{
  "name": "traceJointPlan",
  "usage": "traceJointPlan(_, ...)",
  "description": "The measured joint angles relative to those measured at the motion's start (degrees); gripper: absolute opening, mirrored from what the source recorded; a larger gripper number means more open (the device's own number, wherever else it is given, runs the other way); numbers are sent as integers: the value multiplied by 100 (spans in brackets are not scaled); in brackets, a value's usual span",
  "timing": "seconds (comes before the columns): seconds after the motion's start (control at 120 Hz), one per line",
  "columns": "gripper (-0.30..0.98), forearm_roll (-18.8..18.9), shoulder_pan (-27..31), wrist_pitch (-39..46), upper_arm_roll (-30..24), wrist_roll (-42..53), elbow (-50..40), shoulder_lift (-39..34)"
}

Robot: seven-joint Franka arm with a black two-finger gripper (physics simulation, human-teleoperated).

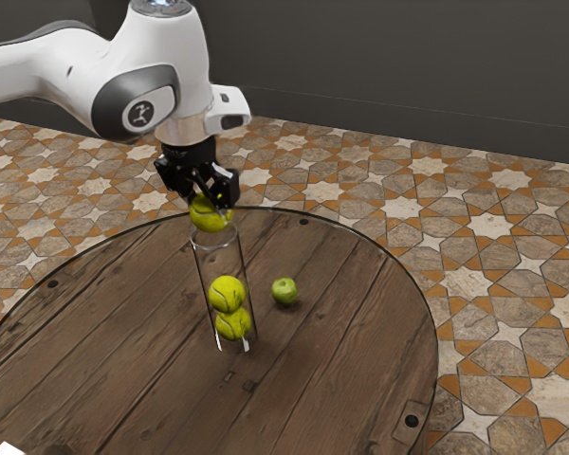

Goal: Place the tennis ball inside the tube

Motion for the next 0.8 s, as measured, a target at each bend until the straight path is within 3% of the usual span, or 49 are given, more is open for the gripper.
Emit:
traceJointPlan(0.092,-10,6,2,-51,28,6,28,44)
traceJointPlan(0.217,29,-84,-1,-99,41,68,90,75)
traceJointPlan(0.333,48,-200,12,-151,55,159,96,64)
traceJointPlan(0.5,59,-211,4,-246,44,270,178,15)
traceJointPlan(0.8,66,-248,-90,-1278,-8,1177,1471,368)
